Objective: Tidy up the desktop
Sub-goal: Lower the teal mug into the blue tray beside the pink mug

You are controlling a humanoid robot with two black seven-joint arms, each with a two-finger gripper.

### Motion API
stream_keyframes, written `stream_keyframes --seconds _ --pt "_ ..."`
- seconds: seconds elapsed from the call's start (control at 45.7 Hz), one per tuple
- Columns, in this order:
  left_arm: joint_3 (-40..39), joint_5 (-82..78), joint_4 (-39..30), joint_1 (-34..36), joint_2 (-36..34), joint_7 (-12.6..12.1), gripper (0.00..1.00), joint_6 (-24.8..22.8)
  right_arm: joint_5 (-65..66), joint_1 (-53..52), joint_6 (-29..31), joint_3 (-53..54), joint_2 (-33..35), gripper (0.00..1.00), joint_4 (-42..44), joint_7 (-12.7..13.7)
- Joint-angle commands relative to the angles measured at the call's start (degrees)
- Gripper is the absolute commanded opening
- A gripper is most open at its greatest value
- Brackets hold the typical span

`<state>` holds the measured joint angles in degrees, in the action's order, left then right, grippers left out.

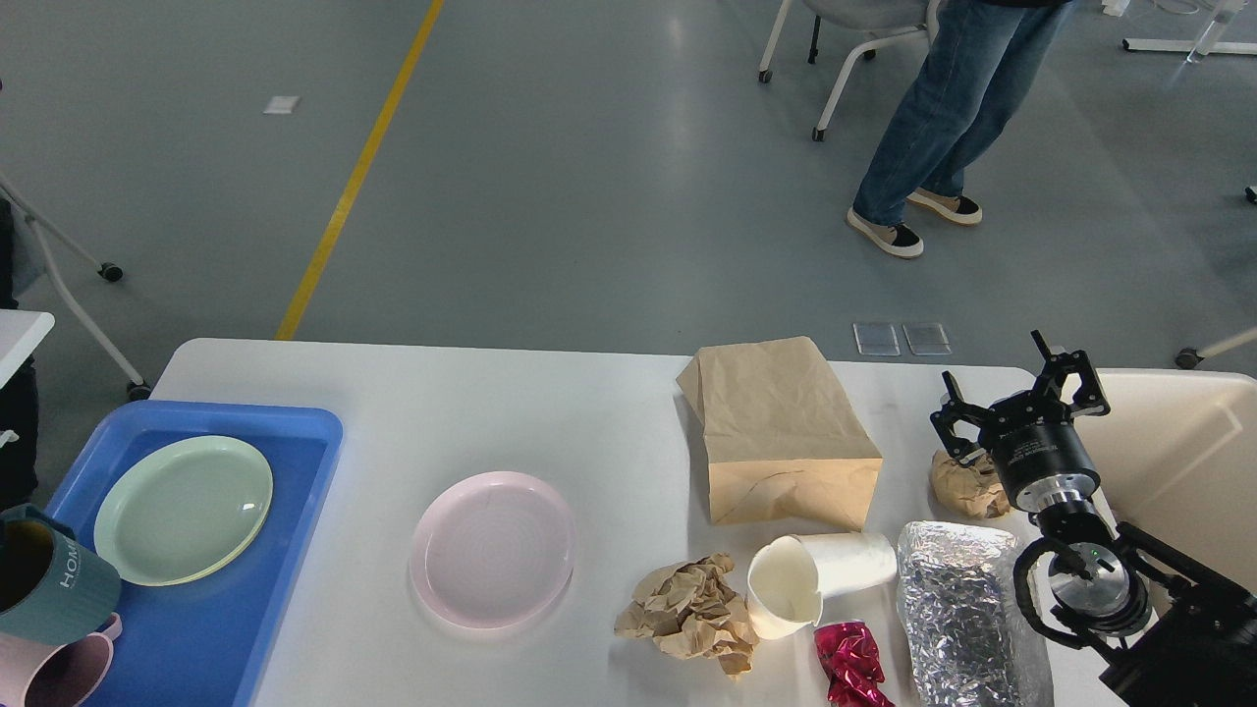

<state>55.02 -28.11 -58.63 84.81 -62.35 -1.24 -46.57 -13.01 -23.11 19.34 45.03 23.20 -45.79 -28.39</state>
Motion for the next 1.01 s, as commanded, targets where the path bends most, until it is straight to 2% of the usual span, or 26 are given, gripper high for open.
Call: stream_keyframes --seconds 0.0,0.547,0.635,0.81,0.985 --pt "0.0 -0.1 0.0 0.0 0.0 0.0 0.0 0.1 0.0 0.0 0.0 0.1 0.0 1.0 0.0 0.0" --pt "0.1 -0.2 0.0 -0.2 0.2 -0.5 0.0 1.3 0.0 0.0 0.0 0.1 0.0 1.0 0.0 0.0" --pt "0.2 -0.1 -0.2 -0.2 2.6 -0.9 0.0 1.5 0.0 0.0 0.0 0.1 0.0 1.0 0.0 0.0" --pt "-1.5 1.1 -3.0 -5.4 9.8 -1.0 0.0 7.4 0.0 0.0 0.0 0.1 0.0 1.0 0.0 0.0" --pt "-1.8 1.4 -3.2 -9.7 11.8 -0.8 0.0 12.1 0.0 0.0 0.0 0.1 0.0 1.0 0.0 0.0"
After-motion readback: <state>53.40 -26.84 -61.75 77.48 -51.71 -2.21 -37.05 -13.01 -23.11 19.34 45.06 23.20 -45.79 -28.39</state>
